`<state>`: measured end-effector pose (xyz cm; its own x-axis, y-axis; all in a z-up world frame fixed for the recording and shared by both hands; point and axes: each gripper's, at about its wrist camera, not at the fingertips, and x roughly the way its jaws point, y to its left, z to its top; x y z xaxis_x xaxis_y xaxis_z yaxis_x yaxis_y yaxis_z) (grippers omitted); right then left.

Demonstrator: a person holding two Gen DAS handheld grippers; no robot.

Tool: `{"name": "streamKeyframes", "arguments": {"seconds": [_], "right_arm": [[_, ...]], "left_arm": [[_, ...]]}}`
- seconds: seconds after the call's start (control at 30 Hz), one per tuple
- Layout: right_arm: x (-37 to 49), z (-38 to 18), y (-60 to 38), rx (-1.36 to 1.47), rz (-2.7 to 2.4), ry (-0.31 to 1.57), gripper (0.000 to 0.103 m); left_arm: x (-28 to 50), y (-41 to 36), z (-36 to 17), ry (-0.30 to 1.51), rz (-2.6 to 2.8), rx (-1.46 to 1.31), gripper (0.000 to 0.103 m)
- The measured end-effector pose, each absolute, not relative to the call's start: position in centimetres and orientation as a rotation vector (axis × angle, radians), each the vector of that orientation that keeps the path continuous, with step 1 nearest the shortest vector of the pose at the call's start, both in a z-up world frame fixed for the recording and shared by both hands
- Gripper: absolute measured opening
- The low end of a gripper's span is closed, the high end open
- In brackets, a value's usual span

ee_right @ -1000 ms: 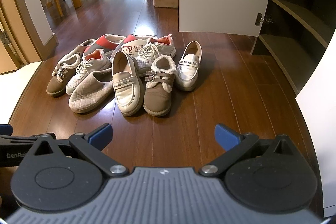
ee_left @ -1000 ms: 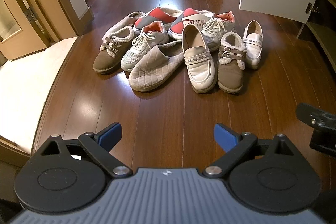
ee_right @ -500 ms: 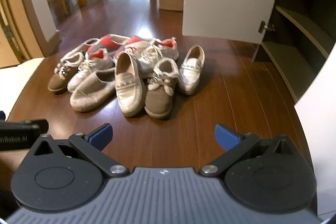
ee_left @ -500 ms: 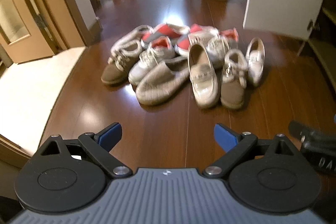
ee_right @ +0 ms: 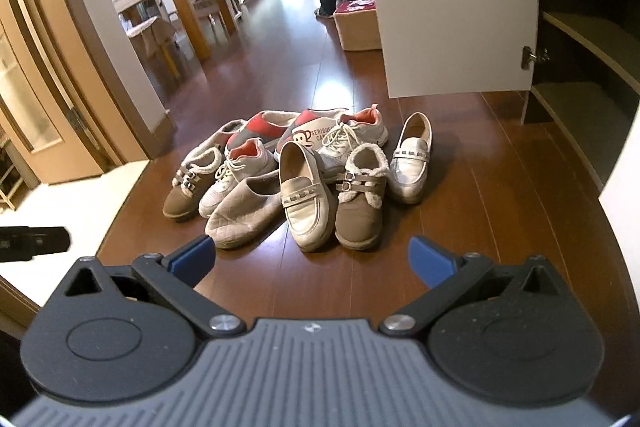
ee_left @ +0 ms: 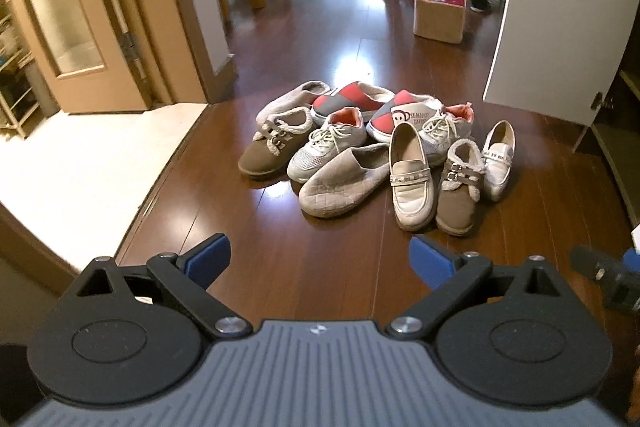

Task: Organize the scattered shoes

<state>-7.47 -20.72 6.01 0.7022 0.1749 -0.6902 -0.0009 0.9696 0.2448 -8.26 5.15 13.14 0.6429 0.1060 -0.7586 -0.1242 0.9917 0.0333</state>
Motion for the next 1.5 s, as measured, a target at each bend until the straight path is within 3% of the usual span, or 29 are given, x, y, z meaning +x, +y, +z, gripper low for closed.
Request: {"name": "streamKeyframes", "arguments": {"seconds": [0.5,0.73,0.93,1.07,1.2,1.33,1.5], "right_arm": [[-7.2,3.9,-21.9,0.285,0.082,0.881,0.102],[-5.4,3.9,-20.6,0.182,0.148,0.929,0.102],[-4.5,4.8,-19.4,0.060,0.211,0.984,0.102],[0.6,6.4,-19.6,-0.001,0.222,1.057,0.102],[8.1,6.1,-20.0,0.266,0.352,1.126,0.102],[13.9,0.9,-17.3,0.239,0.334,0.969,0.102],[18.1,-9.9,-11.7,0.038,0.249,0.939,0.102]], "left_arm": [[-3.7,3.7,12.0,0.899,0.002,0.131,0.099],[-0.2,4.2,12.0,0.942,-0.037,0.180,0.099],[4.3,4.6,10.9,0.951,-0.103,0.387,0.099],[7.0,5.2,8.1,0.954,-0.104,0.449,0.099],[10.3,6.2,4.7,0.992,-0.119,0.407,0.099],[13.7,8.0,0.5,1.049,-0.103,0.285,0.099],[16.6,10.0,-4.7,1.170,-0.104,0.135,0.099]]}}
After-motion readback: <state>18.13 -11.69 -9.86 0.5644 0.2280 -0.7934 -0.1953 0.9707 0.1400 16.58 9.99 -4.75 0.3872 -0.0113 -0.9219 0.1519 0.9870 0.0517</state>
